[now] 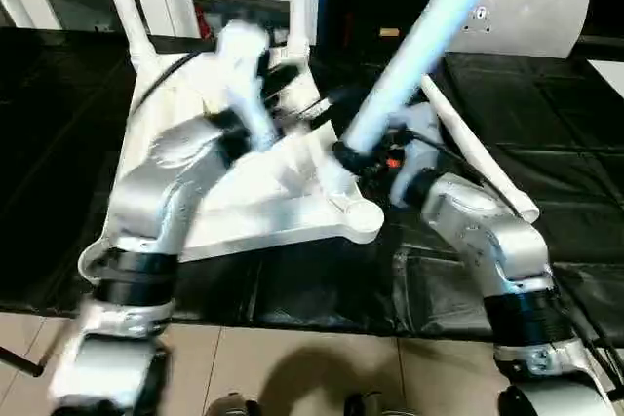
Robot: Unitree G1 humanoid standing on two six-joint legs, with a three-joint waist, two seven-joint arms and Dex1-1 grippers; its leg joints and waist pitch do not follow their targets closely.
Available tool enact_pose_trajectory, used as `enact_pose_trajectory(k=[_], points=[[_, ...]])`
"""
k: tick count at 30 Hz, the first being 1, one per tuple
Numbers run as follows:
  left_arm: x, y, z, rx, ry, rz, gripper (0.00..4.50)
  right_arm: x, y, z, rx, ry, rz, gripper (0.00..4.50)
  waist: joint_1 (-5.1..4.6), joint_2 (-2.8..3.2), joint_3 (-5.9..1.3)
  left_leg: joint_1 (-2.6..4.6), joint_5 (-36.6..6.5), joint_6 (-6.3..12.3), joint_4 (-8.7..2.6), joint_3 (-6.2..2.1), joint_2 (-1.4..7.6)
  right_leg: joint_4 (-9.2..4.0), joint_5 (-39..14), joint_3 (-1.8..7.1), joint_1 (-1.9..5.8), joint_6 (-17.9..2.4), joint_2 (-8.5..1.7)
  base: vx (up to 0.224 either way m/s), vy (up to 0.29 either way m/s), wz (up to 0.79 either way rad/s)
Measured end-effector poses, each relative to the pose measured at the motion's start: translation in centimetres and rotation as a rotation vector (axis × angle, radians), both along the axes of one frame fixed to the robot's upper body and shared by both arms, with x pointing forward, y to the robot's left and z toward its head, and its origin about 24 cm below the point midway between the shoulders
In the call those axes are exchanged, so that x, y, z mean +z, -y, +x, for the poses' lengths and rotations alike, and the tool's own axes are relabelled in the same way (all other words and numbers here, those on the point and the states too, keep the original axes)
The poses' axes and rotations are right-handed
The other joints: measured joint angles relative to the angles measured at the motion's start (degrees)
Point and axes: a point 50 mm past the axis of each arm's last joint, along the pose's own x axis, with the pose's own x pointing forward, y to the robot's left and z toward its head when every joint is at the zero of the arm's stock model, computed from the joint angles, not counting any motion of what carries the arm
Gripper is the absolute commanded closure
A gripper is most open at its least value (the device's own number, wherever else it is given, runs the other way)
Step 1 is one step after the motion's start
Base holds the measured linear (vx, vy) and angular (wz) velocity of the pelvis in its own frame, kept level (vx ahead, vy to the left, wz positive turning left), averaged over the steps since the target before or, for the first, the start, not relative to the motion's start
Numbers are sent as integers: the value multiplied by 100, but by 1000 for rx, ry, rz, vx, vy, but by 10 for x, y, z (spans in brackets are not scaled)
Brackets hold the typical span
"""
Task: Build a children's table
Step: Insert table leg to table base
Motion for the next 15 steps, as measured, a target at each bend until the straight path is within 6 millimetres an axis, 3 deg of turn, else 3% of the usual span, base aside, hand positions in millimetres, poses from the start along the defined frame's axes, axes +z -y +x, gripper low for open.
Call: enact_pose_trajectory(k=[4, 8, 12, 15], points=[[-16, -3, -3, -59, -24, 113, 0, -5, 6, -1, -25, -18, -8, 258, 8, 1, 0, 0, 0, 0, 0, -1, 0, 0, 0, 0, 1, -1, -1, 0, 0, 0], [-40, 1, -18, -238, -88, 223, 0, -6, 11, -2, -43, -33, -32, 258, 4, 5, -3, 5, 0, 0, 0, -1, 1, 1, 1, 1, 4, -2, -1, 0, 0, 0], [-65, 11, -33, -405, -160, 290, 28, -9, 20, -7, -52, -53, -77, 258, 6, 6, -2, 8, 0, -1, 0, -1, 1, 3, 1, 1, 6, -2, -1, 0, 0, 0], [-72, 12, -32, -417, -161, 327, 49, -13, 20, -9, -41, -67, -84, 258, -6, 12, -5, 19, 4, -7, 0, -2, 3, 7, 1, 1, 9, -2, 0, 0, 0, 0]])
